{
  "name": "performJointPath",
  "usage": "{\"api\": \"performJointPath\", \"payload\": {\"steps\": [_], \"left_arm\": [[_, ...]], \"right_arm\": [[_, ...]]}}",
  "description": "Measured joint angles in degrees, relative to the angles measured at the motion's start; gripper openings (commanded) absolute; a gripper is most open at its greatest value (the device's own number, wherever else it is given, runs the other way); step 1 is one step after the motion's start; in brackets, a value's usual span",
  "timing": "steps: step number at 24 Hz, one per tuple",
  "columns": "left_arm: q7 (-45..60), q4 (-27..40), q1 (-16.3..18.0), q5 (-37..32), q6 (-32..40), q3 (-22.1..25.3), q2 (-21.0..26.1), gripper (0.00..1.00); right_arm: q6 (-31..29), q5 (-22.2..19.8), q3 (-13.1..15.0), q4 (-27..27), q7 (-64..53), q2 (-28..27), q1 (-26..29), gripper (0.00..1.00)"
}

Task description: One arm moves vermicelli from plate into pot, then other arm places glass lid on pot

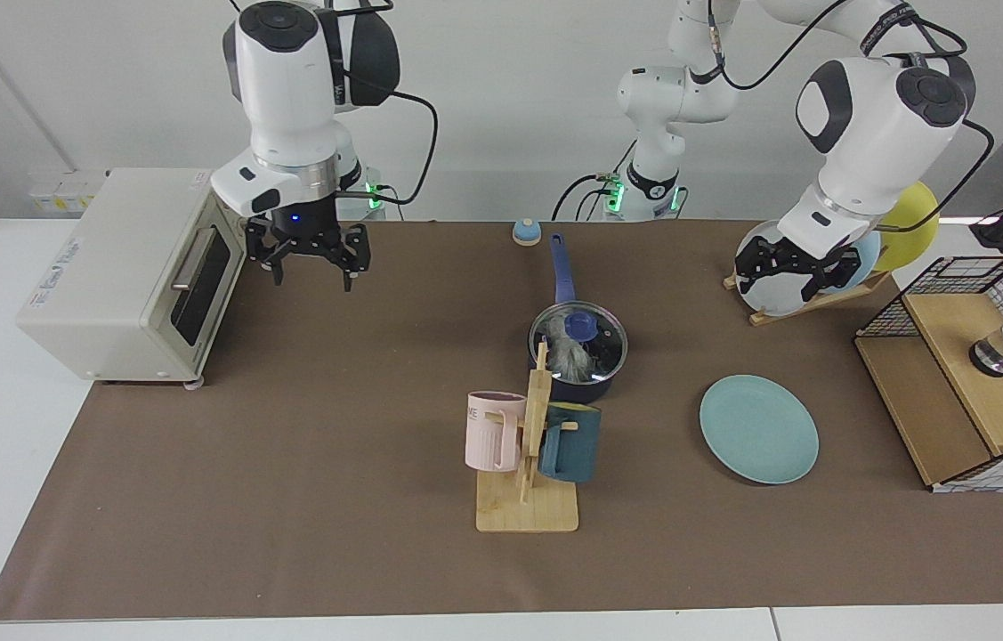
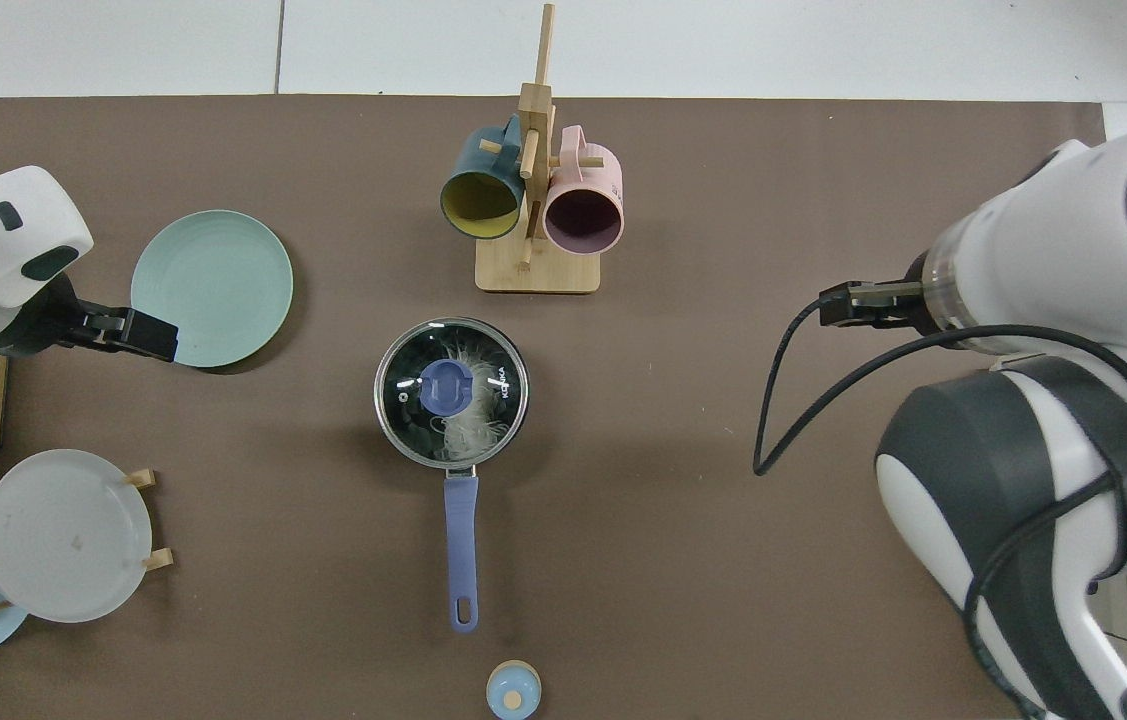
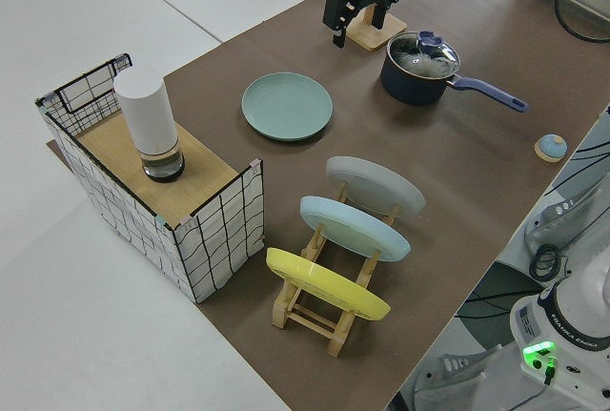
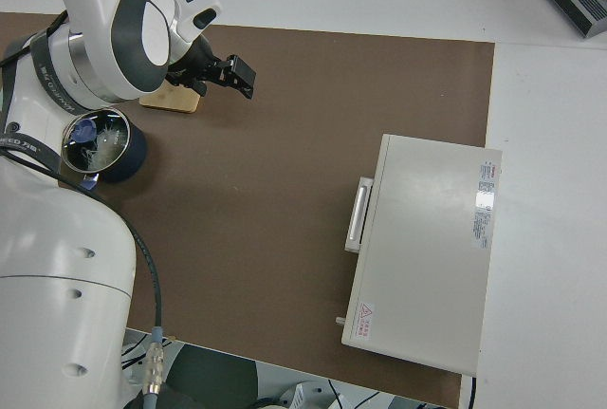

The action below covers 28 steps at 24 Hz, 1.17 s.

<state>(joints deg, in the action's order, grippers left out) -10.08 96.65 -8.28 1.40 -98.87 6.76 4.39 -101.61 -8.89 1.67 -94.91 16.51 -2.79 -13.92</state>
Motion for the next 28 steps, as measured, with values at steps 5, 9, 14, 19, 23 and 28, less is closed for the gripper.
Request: {"api": "performJointPath", "payload": {"steps": [5,9,14,19,23,28], "left_arm": [[0.0,0.0,0.0,0.0,-1.1,0.0,0.0,1.0],[0.3,0.0,-0.3,0.0,-1.3,-0.1,0.1,1.0],[0.4,0.0,-0.4,0.0,-1.3,-0.3,0.6,1.0],[0.6,0.0,-0.4,0.0,-1.3,-0.4,0.6,1.0],[0.6,0.0,-0.4,0.0,-1.3,-0.4,0.6,1.0],[0.7,0.0,-0.4,0.0,-1.3,-0.4,0.6,1.0]], "right_arm": [[-0.6,3.3,0.0,-2.6,-3.0,1.7,4.3,1.0],[-0.9,4.0,0.0,-3.4,-4.5,1.7,5.6,1.0],[-0.9,4.0,-0.3,-3.7,-6.3,1.7,5.6,1.0],[-0.6,7.1,-0.2,-3.9,-9.2,1.7,6.5,1.0],[-0.6,8.7,-0.2,-3.7,-10.0,1.8,7.7,1.0],[-0.7,8.7,-0.4,-3.7,-10.1,2.0,7.8,1.0]]}}
